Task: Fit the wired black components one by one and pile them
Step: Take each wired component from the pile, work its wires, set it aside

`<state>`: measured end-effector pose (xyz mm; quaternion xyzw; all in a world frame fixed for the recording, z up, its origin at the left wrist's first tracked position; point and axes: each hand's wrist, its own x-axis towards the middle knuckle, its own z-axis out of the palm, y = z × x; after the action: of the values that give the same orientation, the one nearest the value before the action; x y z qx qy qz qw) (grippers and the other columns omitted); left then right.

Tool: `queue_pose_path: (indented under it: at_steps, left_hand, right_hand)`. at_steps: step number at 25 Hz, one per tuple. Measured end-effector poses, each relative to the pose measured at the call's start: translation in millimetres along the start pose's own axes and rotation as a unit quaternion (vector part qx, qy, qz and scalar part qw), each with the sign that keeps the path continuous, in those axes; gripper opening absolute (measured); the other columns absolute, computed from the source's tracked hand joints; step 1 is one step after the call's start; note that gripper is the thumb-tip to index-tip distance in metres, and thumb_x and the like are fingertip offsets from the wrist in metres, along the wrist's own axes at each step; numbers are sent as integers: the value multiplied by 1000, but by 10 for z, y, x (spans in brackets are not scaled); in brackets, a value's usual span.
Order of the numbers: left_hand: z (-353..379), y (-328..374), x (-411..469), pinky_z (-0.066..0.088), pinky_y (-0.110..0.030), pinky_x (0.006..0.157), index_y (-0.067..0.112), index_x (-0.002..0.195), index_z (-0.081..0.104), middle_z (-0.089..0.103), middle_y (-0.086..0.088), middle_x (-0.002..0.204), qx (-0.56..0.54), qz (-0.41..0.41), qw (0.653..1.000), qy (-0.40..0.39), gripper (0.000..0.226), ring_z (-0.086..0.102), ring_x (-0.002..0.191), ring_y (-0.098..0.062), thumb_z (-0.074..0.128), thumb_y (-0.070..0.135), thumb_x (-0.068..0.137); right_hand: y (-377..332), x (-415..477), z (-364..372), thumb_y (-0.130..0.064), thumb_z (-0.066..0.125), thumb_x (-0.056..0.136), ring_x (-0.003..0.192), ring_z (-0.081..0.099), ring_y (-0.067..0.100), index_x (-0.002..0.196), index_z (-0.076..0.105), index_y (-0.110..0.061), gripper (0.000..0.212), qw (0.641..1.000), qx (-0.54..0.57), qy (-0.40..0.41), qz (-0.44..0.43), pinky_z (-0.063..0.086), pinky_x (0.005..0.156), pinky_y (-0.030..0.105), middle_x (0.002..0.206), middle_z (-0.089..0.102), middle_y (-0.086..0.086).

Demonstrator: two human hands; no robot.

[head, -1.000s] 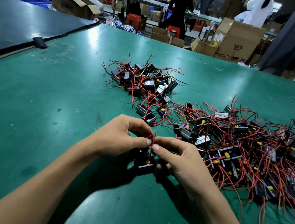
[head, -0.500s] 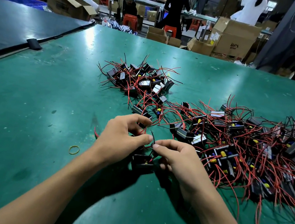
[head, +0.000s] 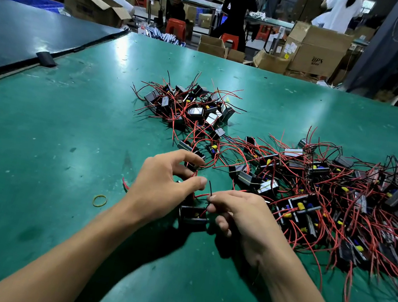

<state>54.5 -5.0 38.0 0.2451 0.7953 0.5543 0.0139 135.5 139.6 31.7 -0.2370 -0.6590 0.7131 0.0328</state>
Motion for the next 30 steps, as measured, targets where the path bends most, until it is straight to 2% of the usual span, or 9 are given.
queue_pose_path:
  at_steps: [3,6,9,12,14,17,20,27,30]
  left_hand:
    - [-7,-26,8,42,-14,70,24,107,66,71,10,79,47,34,997,57,30,63,76,-6,77,17,80]
    - [5,-7,-15,34,-12,69,14,97,62,53,7,83,145,175,965,134,28,44,73,-6,79,10,75]
    - [116,14,-91,43,-20,62,16,84,66,60,7,74,152,246,953,89,8,50,64,-6,73,18,81]
    - [186,16,-115,53,-30,70,20,91,74,74,7,83,155,172,971,67,13,67,71,-12,67,28,84]
    - [181,14,-87,52,-22,73,20,94,76,75,9,83,118,105,985,66,13,69,70,-4,71,27,84]
    - [160,-8,-37,48,-9,61,17,88,78,72,14,73,43,61,996,42,6,62,59,11,74,19,84]
    - [145,-46,-16,43,-12,51,14,93,78,74,9,77,-33,26,998,36,9,51,42,10,71,14,87]
    - [125,-92,-5,46,-6,82,11,106,76,75,3,101,50,129,990,7,19,63,89,12,70,7,88]
    - [142,-109,-13,50,-10,76,12,105,75,76,2,92,77,151,986,7,19,65,81,8,71,9,87]
  right_hand:
    - [3,-9,4,-2,62,92,40,50,11,92,65,-1,3,999,41,12,-15,36,37,18,67,70,9]
    - [6,-21,38,0,61,94,45,57,14,94,63,-1,2,996,71,1,-45,43,42,20,70,70,12]
    - [17,-26,64,0,62,93,44,58,15,92,65,-1,3,995,84,-14,-48,45,42,21,65,68,11]
    - [39,-29,29,-1,63,93,51,61,15,97,67,0,6,995,69,-31,-60,50,48,21,64,67,12]
    - [44,-31,-8,0,63,93,58,64,16,100,68,-1,9,994,39,-57,-79,53,55,22,70,69,13]
    - [60,-16,-23,0,62,94,60,66,16,103,69,-3,12,991,10,-79,-103,54,57,22,74,71,16]
    - [112,15,-12,-2,63,94,54,66,16,103,67,1,10,992,12,-41,-119,52,50,22,79,75,15]
    - [133,17,-13,-10,72,90,46,60,15,95,68,0,12,989,37,-1,-143,47,41,24,77,74,12]
    - [108,-6,-20,-11,74,88,42,57,14,91,69,-3,10,985,0,20,-173,47,40,26,63,69,9]
